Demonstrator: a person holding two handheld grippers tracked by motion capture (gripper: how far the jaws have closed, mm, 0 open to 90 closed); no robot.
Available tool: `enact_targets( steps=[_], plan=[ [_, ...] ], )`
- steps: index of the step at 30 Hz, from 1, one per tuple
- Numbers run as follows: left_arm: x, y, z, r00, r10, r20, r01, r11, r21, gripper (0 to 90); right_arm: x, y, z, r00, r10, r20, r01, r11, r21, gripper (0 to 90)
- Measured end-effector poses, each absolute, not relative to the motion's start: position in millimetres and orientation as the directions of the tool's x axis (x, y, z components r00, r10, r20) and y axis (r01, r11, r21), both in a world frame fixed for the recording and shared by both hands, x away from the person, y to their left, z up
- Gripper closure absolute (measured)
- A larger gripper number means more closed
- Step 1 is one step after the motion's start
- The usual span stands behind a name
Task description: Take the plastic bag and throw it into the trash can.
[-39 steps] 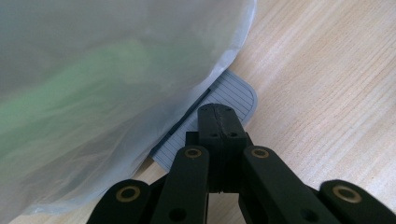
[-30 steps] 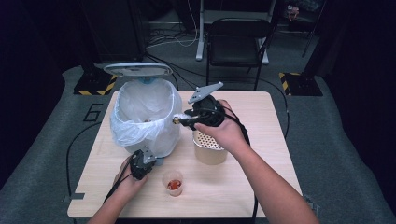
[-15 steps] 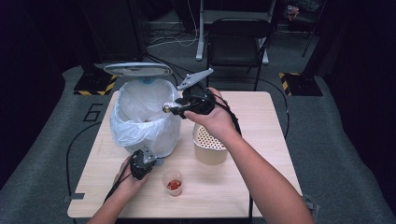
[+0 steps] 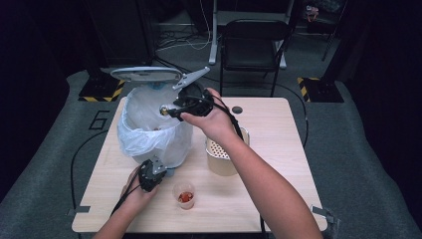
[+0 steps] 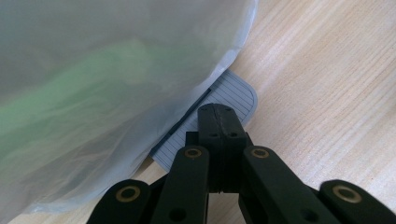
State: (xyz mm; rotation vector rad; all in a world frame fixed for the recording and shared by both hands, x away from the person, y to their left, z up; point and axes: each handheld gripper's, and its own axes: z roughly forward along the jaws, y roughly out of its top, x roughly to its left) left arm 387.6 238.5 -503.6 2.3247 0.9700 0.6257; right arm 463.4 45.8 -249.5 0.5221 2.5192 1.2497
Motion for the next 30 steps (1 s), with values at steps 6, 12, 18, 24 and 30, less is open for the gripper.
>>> enact_targets(
  steps=[6,12,18,24,30],
  plan=[
    [389.1,239.9,-502.4,0.652,0.725,0.222,0.48,-0.621,0.62,90.0,468.2,61.9,-257.4,-0.896,0.434,-0.093,0.194,0.57,0.798,61.8],
    [387.7,238.7,-503.4,0.634,0.746,0.205,0.496,-0.596,0.632,90.0,475.4,70.2,-264.8,-0.895,0.435,-0.098,0.187,0.567,0.802,61.7],
    [387.7,238.8,-503.2,0.636,0.745,0.204,0.497,-0.596,0.631,90.0,480.7,83.7,-276.3,-0.887,0.45,-0.106,0.197,0.574,0.795,61.5],
    [387.7,239.0,-502.9,0.635,0.745,0.206,0.498,-0.598,0.628,90.0,481.9,93.5,-281.8,-0.883,0.458,-0.104,0.202,0.569,0.797,51.4],
    [387.9,238.8,-503.5,0.634,0.746,0.204,0.497,-0.595,0.631,90.0,478.0,88.4,-279.3,-0.878,0.461,-0.127,0.183,0.569,0.802,45.3]
  ],
)
